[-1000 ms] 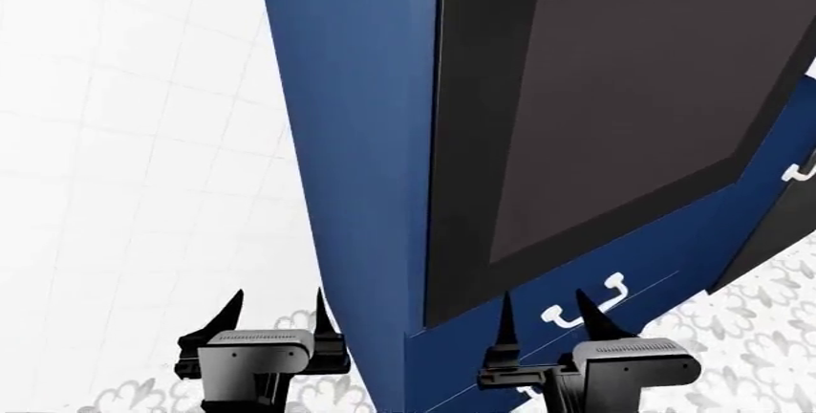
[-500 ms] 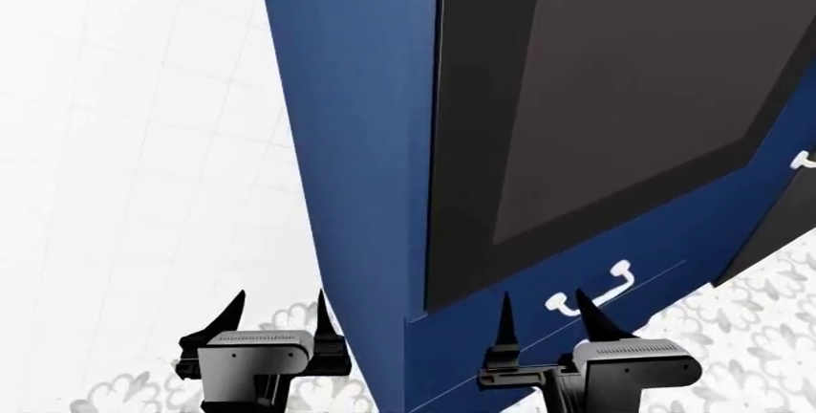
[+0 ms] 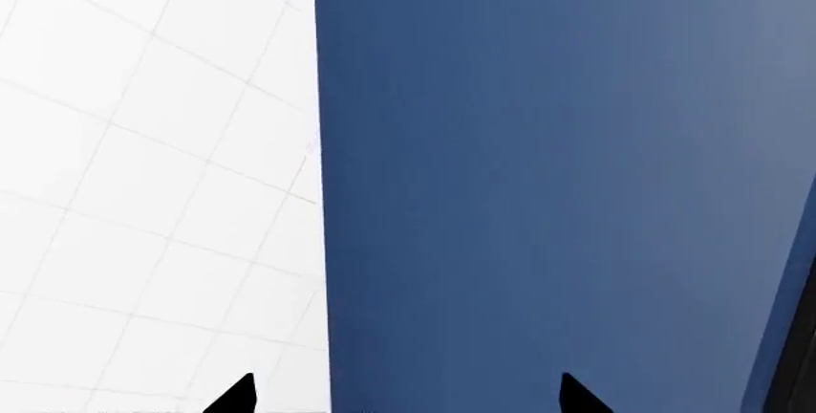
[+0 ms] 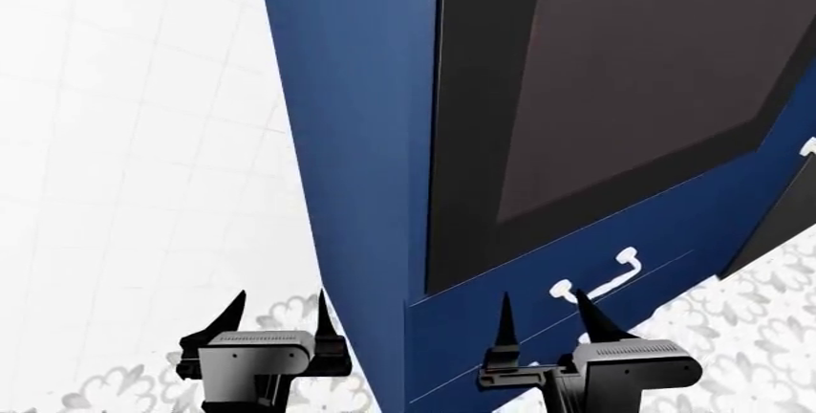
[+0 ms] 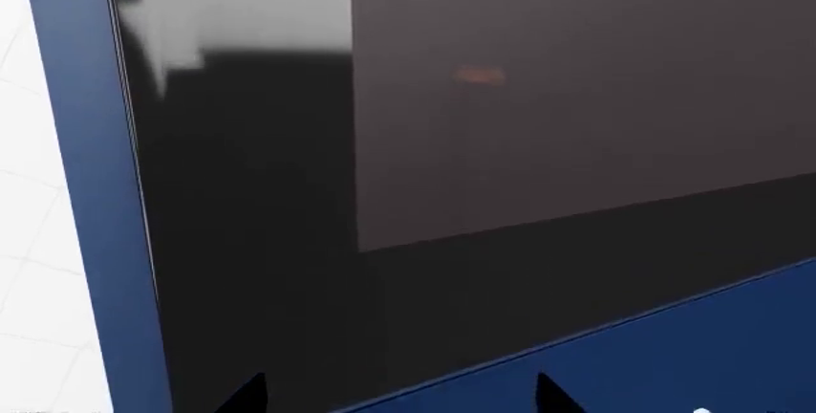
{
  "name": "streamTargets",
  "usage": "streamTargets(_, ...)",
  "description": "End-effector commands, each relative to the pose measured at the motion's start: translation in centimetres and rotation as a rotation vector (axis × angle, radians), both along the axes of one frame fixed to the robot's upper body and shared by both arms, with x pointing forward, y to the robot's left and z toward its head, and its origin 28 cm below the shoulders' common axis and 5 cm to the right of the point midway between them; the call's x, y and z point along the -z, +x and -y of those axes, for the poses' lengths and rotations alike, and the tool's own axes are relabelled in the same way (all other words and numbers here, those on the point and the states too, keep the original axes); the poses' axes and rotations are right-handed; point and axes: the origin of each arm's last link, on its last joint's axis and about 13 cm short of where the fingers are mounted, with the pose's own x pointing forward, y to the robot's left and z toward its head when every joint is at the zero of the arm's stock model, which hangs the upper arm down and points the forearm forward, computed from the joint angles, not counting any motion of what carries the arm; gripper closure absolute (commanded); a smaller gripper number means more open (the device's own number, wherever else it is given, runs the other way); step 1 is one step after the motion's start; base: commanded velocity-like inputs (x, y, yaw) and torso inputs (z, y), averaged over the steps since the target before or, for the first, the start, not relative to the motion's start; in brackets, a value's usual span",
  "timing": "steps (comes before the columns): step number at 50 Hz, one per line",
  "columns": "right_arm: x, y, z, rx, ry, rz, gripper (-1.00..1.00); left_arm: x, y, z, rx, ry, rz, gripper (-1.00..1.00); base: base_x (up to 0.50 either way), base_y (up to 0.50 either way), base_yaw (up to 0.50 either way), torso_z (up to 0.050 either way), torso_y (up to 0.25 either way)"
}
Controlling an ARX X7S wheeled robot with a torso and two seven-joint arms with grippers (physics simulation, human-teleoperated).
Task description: Open the oven door
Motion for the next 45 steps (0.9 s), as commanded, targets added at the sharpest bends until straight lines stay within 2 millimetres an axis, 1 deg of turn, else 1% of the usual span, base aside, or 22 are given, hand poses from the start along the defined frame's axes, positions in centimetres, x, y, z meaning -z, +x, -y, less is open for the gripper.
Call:
streamTargets(1,0.0,0.0,0.0,-0.002,-0.002,0.0,-1.0,0.0,0.0,0.0,0.003,0.002,-0.001,-1.0,0.0,0.0,0.0,-0.05,0.012)
streamTargets(9,0.0,0.0,0.0,-0.006,-0.007,-0.001,-1.0,0.0,0.1,0.0,-0.004,-0.009,0.0,-1.0,0.0,0.0,0.0,-0.05,0.012)
streamTargets(15,-0.1,-0.1,0.1,-0.026,-0.031,0.006,-1.0,-0.2,0.4,0.0,-0.014,-0.036,0.004,-1.0,0.0,0.0,0.0,-0.004,0.01)
streamTargets(20,-1.2,-0.7,0.9,-0.041,-0.098,0.06,-1.0,-0.2,0.5,0.3,-0.013,-0.034,0.004,-1.0,0.0,0.0,0.0,0.0,0.0)
streamTargets(24,-3.5,-2.3,2.8,-0.032,-0.245,0.074,-1.0,-0.3,0.7,0.8,-0.011,-0.041,0.004,-1.0,0.0,0.0,0.0,0.0,0.0)
streamTargets(27,-6.5,-3.9,4.1,-0.035,-0.311,0.114,-1.0,-0.4,0.8,1.2,-0.014,-0.048,0.006,-1.0,0.0,0.0,0.0,0.0,0.0)
streamTargets(30,-8.9,-5.0,4.6,-0.034,-0.457,0.127,-1.0,-0.5,1.0,1.4,-0.02,-0.051,0.007,-1.0,0.0,0.0,0.0,0.0,0.0)
streamTargets(34,-11.3,-6.2,5.2,-0.023,-0.64,0.146,-1.0,-0.4,1.0,1.5,-0.019,-0.049,0.009,-1.0,0.0,0.0,0.0,0.0,0.0)
streamTargets(37,-12.3,-6.7,5.6,-0.018,-0.717,0.155,-1.0,-0.4,1.0,1.5,-0.017,-0.047,0.009,-1.0,0.0,0.0,0.0,0.0,0.0)
streamTargets(39,-12.8,-7.0,6.5,-0.022,-0.802,0.156,-1.0,-0.5,1.1,1.6,-0.018,-0.051,0.011,-1.0,0.0,0.0,0.0,0.0,0.0)
streamTargets(40,-13.3,-7.2,6.6,0.04,-0.821,0.192,-1.0,-0.5,1.1,1.6,-0.018,-0.052,0.01,-1.0,0.0,0.0,0.0,0.0,0.0)
streamTargets(42,-15.3,-7.6,6.9,0.196,-0.915,0.293,-1.0,-0.4,1.1,1.6,-0.015,-0.052,0.011,-1.0,0.0,0.0,0.0,0.0,0.0)
streamTargets(43,-15.7,-7.8,6.7,0.213,-0.908,0.291,-1.0,-0.4,1.1,1.7,-0.013,-0.053,0.011,-1.0,0.0,0.0,0.0,0.0,0.0)
streamTargets(44,-16.1,-8.0,6.4,0.207,-0.902,0.28,-1.0,-0.4,1.2,1.7,-0.013,-0.054,0.012,-1.0,0.0,0.0,0.0,0.0,0.0)
streamTargets(45,-16.5,-8.0,6.5,0.132,-0.945,0.245,-1.0,-0.4,1.3,1.7,-0.012,-0.054,0.012,-1.0,0.0,0.0,0.0,0.0,0.0)
